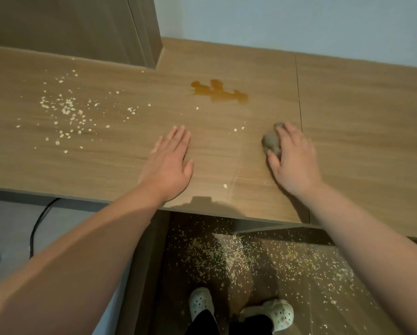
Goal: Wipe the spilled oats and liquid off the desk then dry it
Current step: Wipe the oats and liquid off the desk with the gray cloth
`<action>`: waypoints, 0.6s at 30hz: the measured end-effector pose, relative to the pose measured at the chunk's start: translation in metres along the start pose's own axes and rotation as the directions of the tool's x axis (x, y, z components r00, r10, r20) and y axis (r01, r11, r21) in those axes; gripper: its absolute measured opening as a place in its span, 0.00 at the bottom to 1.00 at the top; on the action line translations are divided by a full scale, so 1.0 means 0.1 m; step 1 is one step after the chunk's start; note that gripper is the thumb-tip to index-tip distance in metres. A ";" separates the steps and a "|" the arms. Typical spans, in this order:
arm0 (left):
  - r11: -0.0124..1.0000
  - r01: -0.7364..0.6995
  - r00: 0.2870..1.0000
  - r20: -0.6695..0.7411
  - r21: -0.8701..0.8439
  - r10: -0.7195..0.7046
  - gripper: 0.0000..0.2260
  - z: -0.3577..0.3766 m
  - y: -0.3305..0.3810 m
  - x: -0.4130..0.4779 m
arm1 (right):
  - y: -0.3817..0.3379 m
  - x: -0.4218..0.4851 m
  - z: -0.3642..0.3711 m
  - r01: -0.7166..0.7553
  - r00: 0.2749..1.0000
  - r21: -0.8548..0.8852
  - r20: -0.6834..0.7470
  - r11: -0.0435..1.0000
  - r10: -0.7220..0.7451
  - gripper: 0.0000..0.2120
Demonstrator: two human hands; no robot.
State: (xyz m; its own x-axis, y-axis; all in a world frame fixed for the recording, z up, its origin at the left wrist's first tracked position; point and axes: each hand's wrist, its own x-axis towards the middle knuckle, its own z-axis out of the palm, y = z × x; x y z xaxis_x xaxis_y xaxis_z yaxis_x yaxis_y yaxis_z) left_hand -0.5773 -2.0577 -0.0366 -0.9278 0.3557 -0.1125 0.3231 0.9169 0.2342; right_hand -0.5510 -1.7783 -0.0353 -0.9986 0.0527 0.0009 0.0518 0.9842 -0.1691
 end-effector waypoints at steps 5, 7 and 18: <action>0.999 0.041 0.999 0.006 0.004 -0.041 0.28 -0.01 0.01 0.02 | -0.14 0.71 0.02 -0.159 0.982 0.077 -0.093 0.984 0.166 0.27; 0.999 0.037 0.999 0.010 0.016 -0.037 0.28 -0.01 0.01 0.02 | -0.27 0.82 0.04 -0.090 0.990 0.145 -0.098 0.985 0.104 0.26; 0.999 0.039 0.999 0.033 0.019 -0.040 0.28 -0.05 0.03 0.02 | -0.55 -0.23 0.08 0.576 0.778 0.312 0.077 0.756 -0.624 0.27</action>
State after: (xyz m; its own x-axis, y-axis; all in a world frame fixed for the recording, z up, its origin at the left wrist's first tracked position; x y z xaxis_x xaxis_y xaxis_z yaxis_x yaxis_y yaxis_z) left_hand -0.5790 -2.0547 -0.0312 -0.9334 0.3244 -0.1532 0.2897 0.9334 0.2116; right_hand -0.5304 -1.8349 -0.0339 -0.8096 -0.5862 0.0305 -0.5388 0.7215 -0.4349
